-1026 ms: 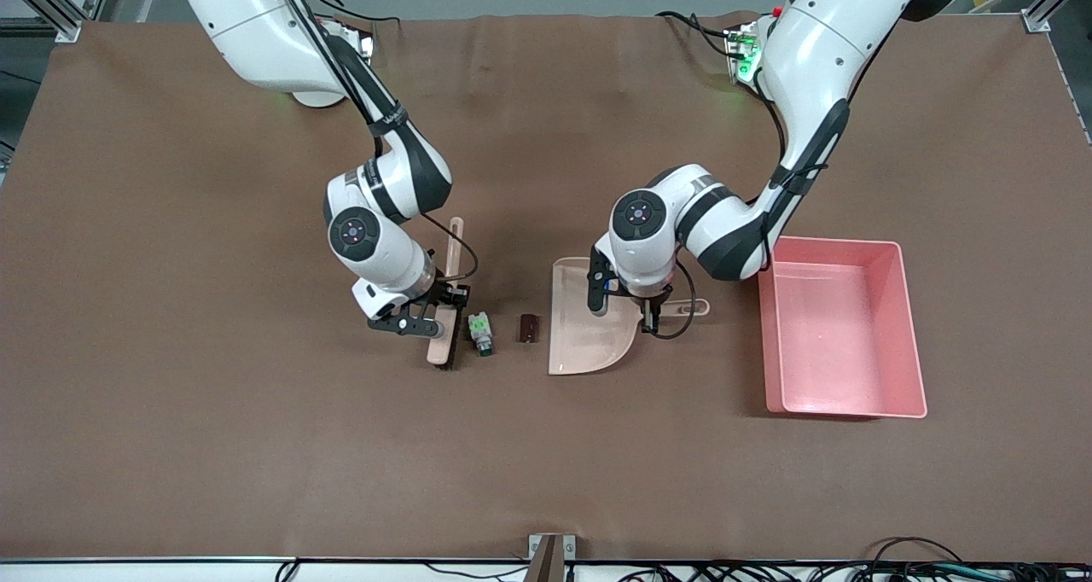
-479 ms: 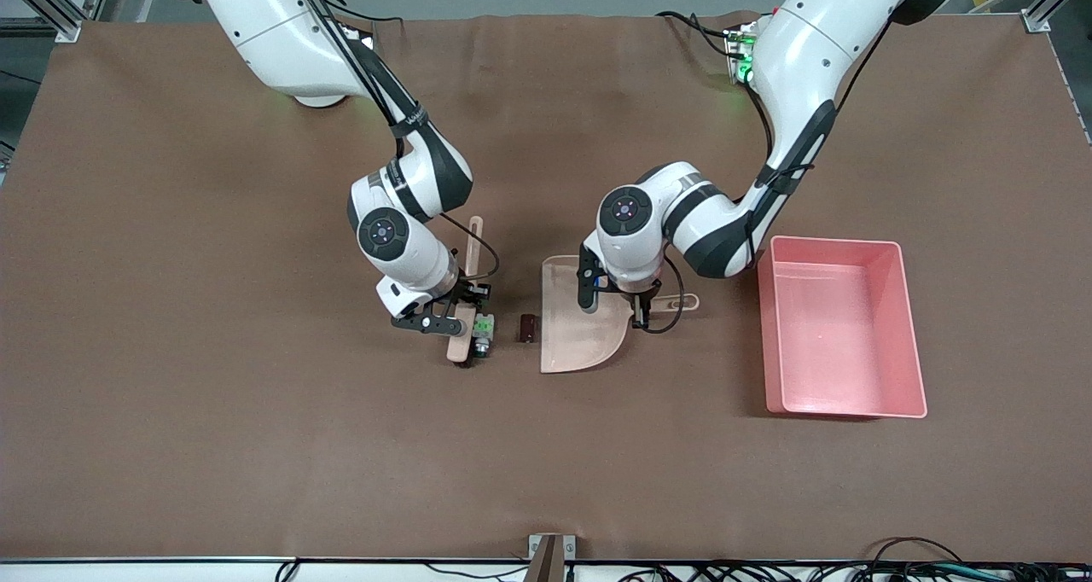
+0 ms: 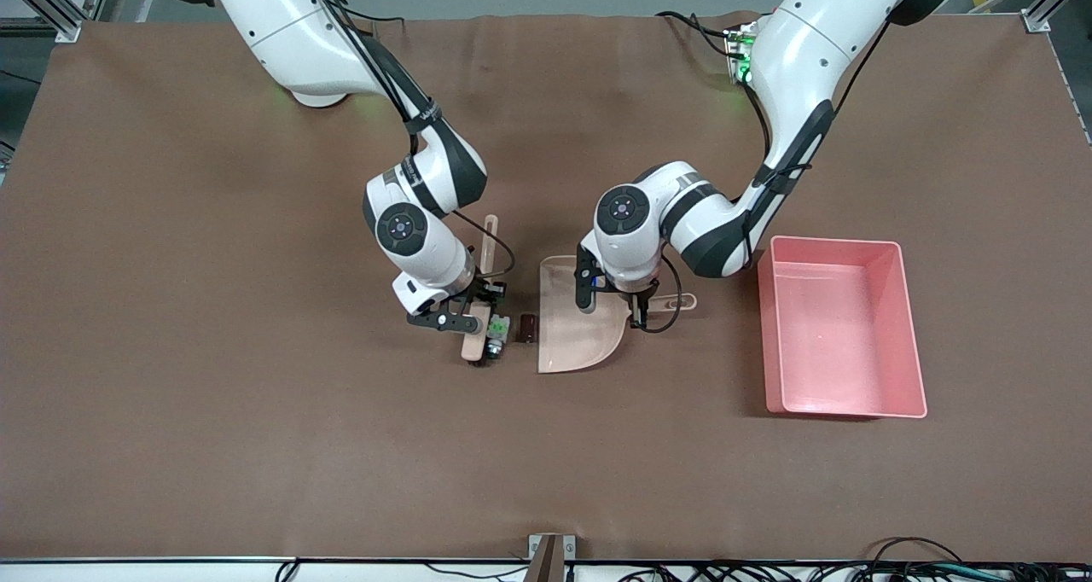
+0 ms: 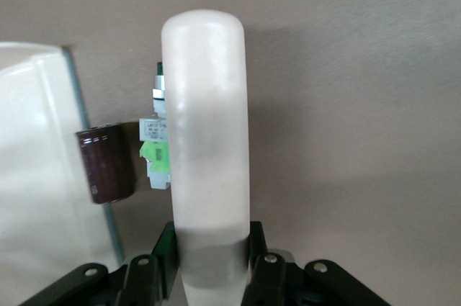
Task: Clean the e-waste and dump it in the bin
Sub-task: 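Sweep the capacitor into the dustpan with the brush in the right gripper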
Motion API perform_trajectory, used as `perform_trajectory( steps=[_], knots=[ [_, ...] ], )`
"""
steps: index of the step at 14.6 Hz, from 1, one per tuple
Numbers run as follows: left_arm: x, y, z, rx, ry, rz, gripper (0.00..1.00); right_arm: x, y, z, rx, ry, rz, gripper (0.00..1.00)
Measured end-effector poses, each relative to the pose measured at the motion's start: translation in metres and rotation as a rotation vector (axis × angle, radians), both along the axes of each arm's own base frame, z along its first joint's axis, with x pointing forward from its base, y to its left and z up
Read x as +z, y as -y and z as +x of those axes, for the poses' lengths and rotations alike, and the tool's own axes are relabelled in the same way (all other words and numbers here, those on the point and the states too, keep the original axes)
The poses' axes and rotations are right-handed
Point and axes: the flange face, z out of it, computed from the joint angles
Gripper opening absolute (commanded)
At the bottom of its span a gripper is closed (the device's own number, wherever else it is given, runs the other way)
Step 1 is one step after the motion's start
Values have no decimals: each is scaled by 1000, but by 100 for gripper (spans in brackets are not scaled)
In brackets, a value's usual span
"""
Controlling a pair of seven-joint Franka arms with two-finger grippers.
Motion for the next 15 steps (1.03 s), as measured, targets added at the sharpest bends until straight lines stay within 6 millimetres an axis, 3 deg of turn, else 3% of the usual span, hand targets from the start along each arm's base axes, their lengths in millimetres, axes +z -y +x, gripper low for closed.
perform_trajectory(
  steps=[8, 15],
  knots=[
    [-2, 10, 0, 17, 5, -8, 21, -4, -30, -3, -6, 5, 11, 0],
    [-2, 20, 0, 16, 6, -8, 20, 4, -56, -12, -30, 12, 25, 0]
  ],
)
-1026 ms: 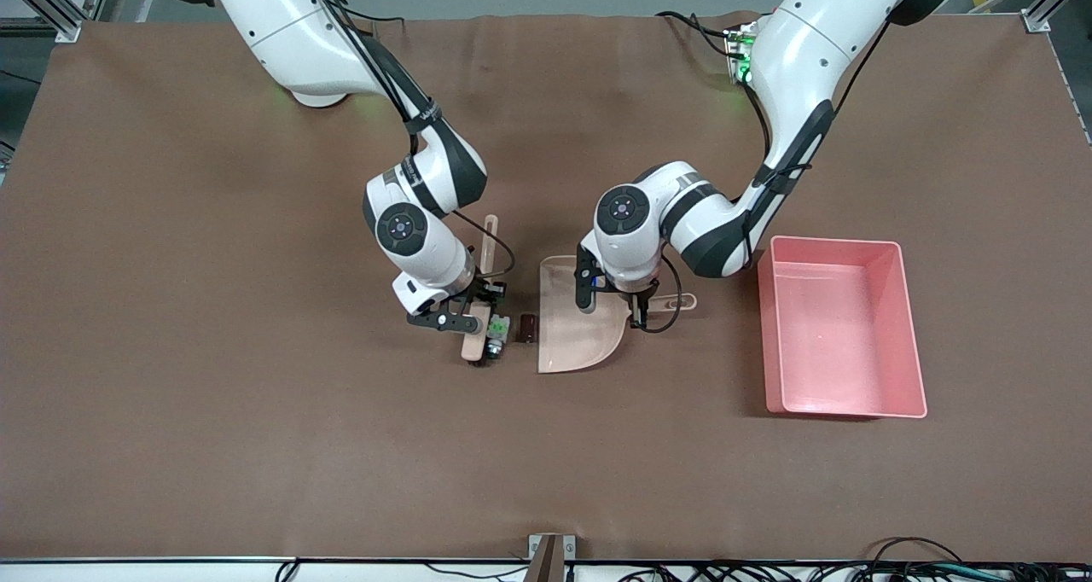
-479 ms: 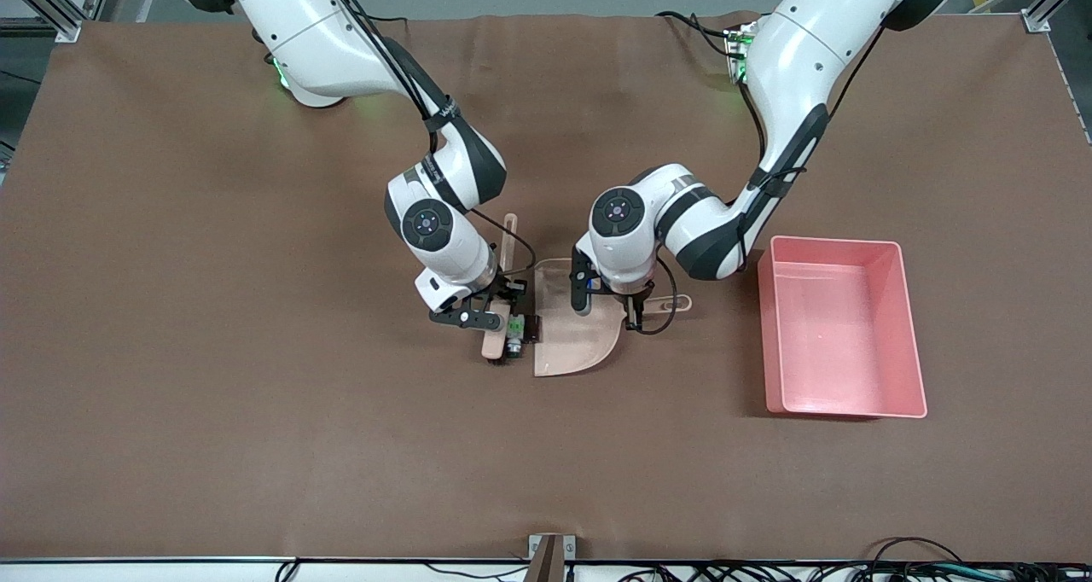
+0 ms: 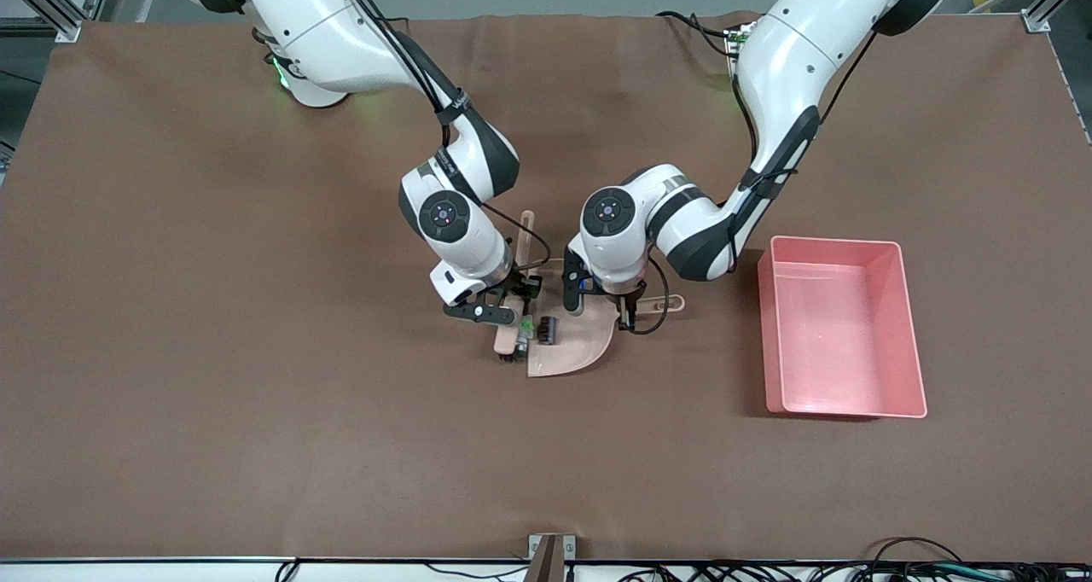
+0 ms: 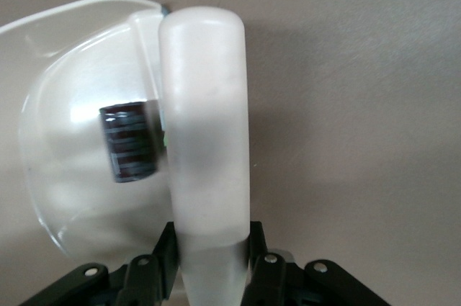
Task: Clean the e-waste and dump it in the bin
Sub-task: 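Sweep the capacitor into the dustpan with the brush in the right gripper, then reposition the brush behind the switch with the right gripper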
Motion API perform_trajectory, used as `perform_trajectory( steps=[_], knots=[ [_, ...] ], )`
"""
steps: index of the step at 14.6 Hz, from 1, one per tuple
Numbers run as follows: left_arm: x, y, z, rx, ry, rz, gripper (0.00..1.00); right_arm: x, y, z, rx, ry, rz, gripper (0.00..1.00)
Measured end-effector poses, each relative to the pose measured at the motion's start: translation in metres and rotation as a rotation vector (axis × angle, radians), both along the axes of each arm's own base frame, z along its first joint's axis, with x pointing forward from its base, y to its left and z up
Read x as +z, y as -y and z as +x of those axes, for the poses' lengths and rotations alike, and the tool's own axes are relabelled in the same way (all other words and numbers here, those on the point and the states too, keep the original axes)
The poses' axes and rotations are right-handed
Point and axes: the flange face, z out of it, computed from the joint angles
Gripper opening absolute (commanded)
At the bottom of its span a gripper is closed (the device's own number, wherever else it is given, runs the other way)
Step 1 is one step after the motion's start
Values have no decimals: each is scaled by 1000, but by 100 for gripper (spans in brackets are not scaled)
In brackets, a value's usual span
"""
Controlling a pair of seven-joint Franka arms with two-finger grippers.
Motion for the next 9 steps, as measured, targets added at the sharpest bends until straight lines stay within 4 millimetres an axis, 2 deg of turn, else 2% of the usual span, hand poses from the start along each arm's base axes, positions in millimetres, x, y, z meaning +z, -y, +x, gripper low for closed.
perform_trajectory(
  steps=[6, 9],
  knots=[
    [0, 2, -1, 3, 1, 1, 18, -8, -18, -5, -16, -7, 3, 0],
    [0, 2, -1, 3, 1, 1, 18, -4, -25, -5, -31, -3, 11, 0]
  ],
)
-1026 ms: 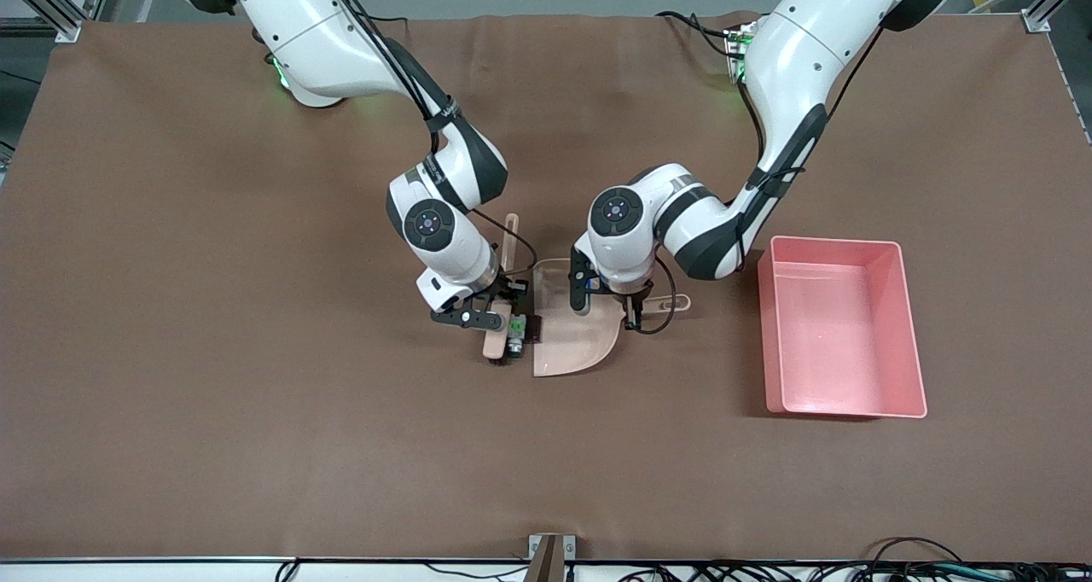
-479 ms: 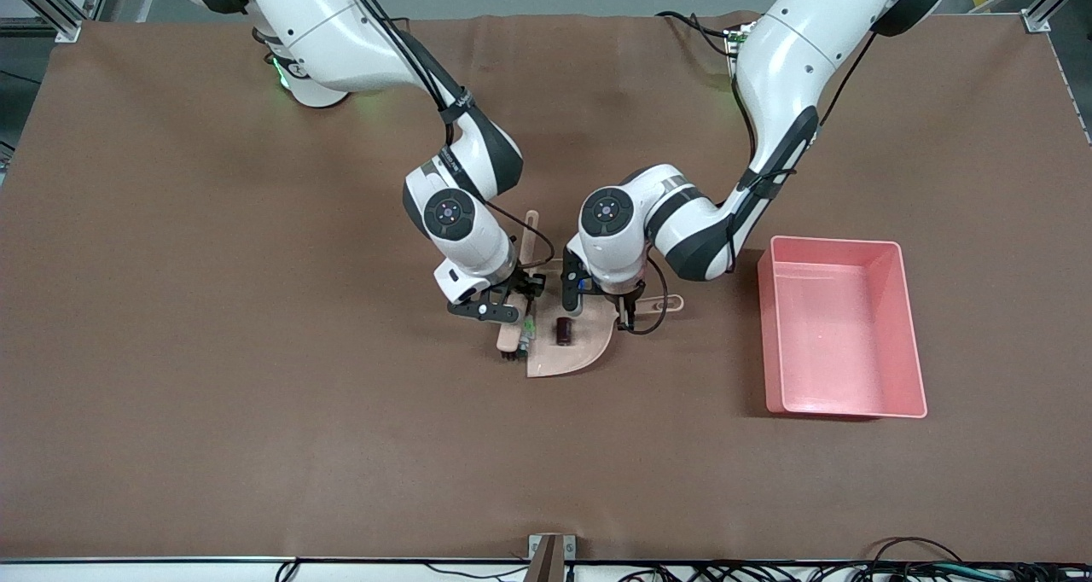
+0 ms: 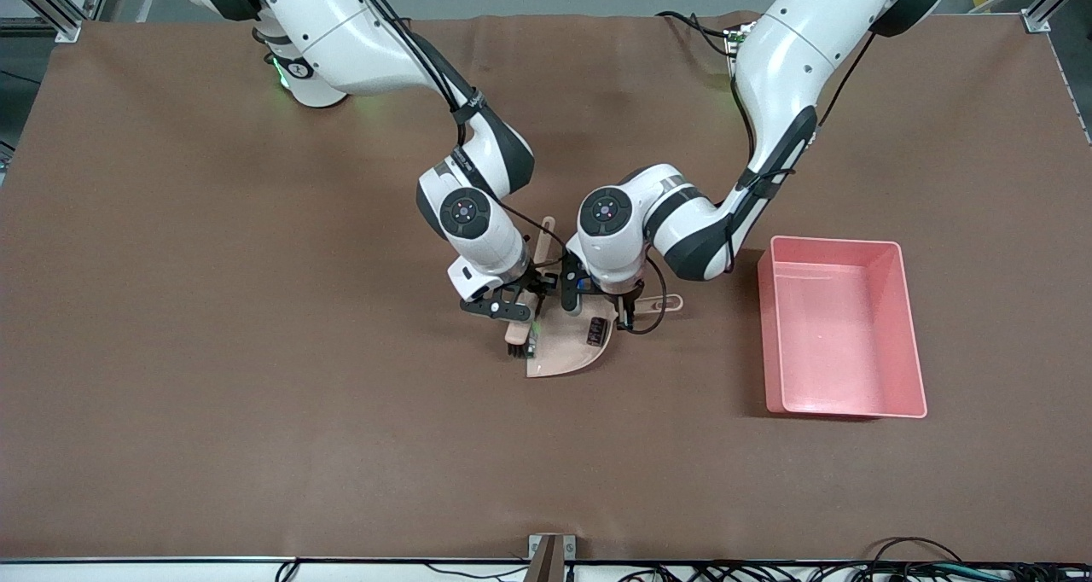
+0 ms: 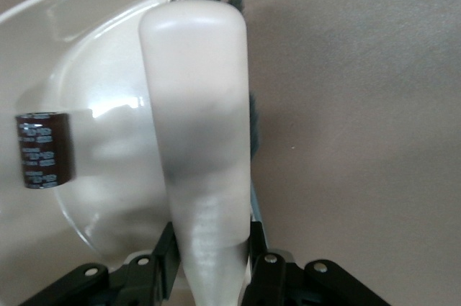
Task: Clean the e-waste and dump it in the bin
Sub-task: 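Reposition the brush behind the switch with the right gripper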
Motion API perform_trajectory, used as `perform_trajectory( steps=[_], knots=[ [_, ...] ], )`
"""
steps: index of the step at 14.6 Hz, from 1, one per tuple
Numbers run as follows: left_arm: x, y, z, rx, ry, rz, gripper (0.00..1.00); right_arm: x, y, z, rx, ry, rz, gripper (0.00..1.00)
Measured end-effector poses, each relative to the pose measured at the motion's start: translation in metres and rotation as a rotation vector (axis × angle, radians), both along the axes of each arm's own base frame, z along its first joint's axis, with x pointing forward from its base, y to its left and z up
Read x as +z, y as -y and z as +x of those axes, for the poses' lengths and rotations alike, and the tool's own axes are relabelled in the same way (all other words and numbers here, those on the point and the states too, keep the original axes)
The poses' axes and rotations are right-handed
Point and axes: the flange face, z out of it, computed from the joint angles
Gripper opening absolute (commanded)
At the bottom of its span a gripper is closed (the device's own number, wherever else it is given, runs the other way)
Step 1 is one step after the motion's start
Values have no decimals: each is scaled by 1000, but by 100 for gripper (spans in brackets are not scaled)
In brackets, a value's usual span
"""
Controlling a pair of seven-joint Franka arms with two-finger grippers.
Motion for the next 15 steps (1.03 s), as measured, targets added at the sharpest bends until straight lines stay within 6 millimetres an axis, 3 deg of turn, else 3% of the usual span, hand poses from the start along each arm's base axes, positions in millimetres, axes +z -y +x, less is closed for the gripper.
perform_trajectory(
  steps=[7, 15],
  knots=[
    [0, 2, -1, 0, 1, -2, 18, 6, 11, 10, -2, -37, -32, 0],
    [0, 4, -1, 1, 2, -3, 17, 6, 61, 43, 61, -69, -62, 0]
  ],
)
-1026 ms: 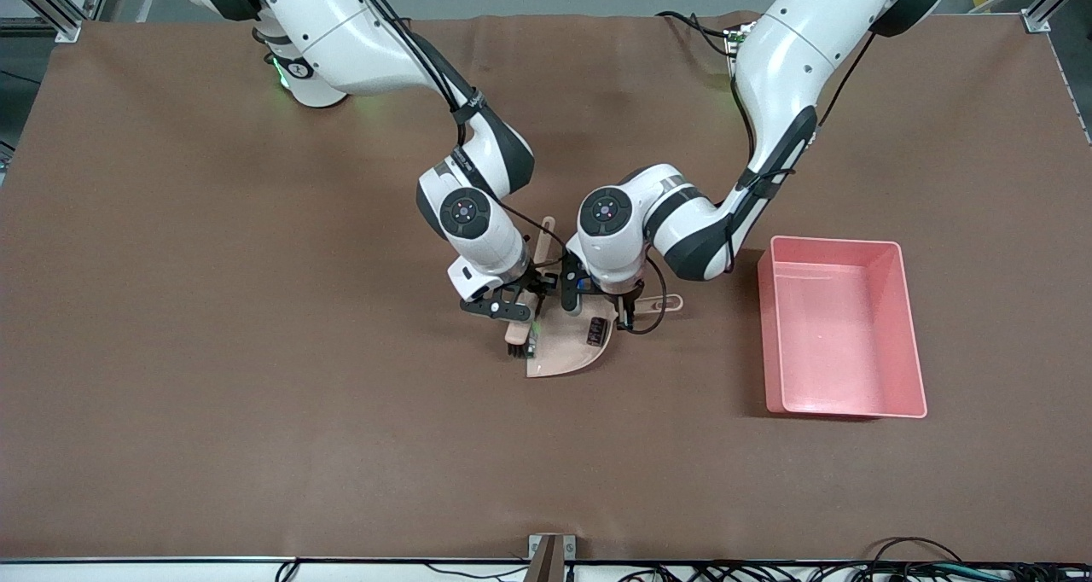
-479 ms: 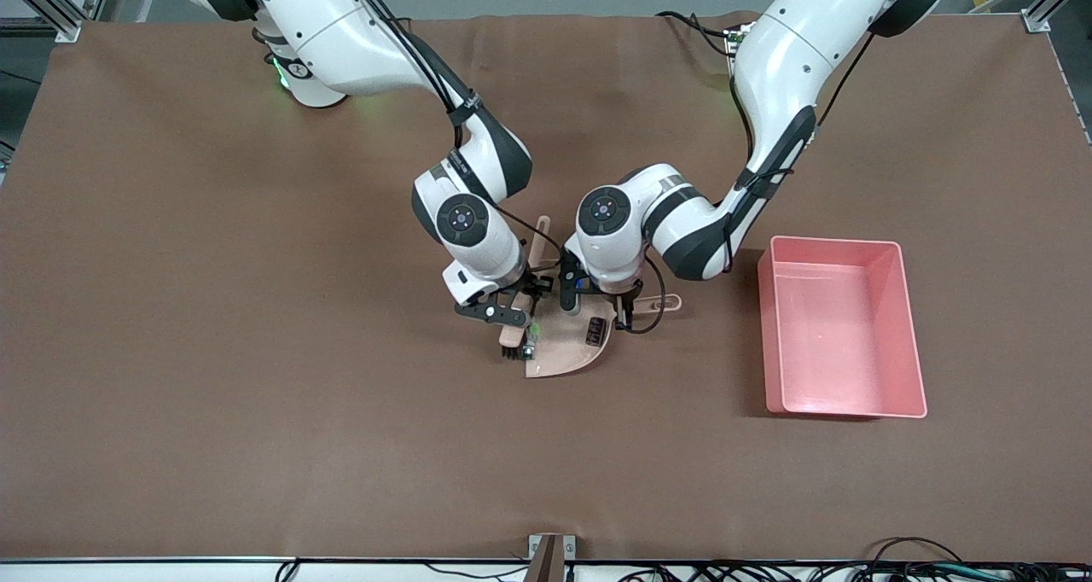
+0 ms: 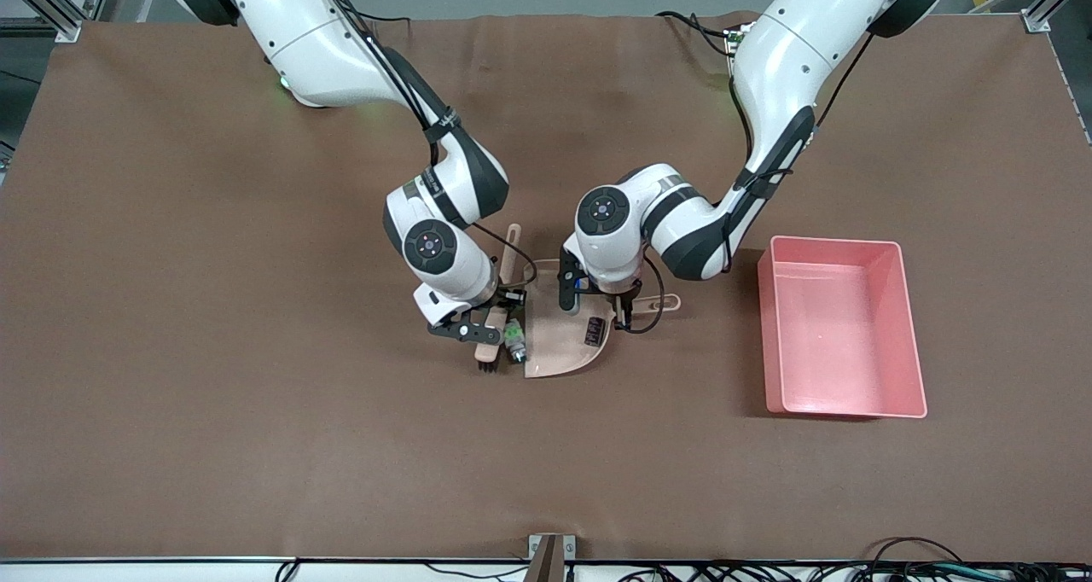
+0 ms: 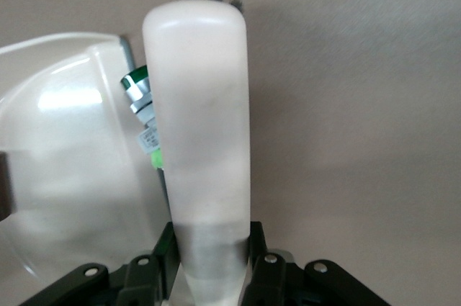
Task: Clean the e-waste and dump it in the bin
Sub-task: 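Reposition the brush behind the switch with the right gripper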
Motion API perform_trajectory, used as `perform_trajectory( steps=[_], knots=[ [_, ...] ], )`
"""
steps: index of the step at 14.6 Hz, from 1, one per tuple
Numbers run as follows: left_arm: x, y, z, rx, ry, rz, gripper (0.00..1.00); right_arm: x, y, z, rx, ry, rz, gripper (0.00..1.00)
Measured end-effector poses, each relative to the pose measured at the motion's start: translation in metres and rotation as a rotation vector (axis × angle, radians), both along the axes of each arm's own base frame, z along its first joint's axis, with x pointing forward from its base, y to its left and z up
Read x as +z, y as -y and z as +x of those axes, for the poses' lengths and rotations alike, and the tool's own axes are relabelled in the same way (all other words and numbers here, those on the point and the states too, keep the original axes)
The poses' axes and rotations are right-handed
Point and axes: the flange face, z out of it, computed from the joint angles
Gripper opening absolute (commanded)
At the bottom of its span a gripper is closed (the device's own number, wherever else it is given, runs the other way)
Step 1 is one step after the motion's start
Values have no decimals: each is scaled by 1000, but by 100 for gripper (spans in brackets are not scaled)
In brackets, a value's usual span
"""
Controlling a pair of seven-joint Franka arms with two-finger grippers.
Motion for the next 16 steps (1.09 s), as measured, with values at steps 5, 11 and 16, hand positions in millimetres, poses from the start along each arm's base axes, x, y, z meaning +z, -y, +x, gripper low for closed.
perform_trajectory(
  steps=[5, 11, 16],
  knots=[
    [0, 1, 0, 0, 0, -1, 17, -6, 12, 6, 67, 14, -40, 0],
    [0, 0, 0, 0, 0, -1, 17, -18, 18, 9, 191, 30, -88, 0],
    [-1, 0, 0, 0, 0, 0, 17, -19, 12, 15, 205, 43, -91, 0]
  ],
)
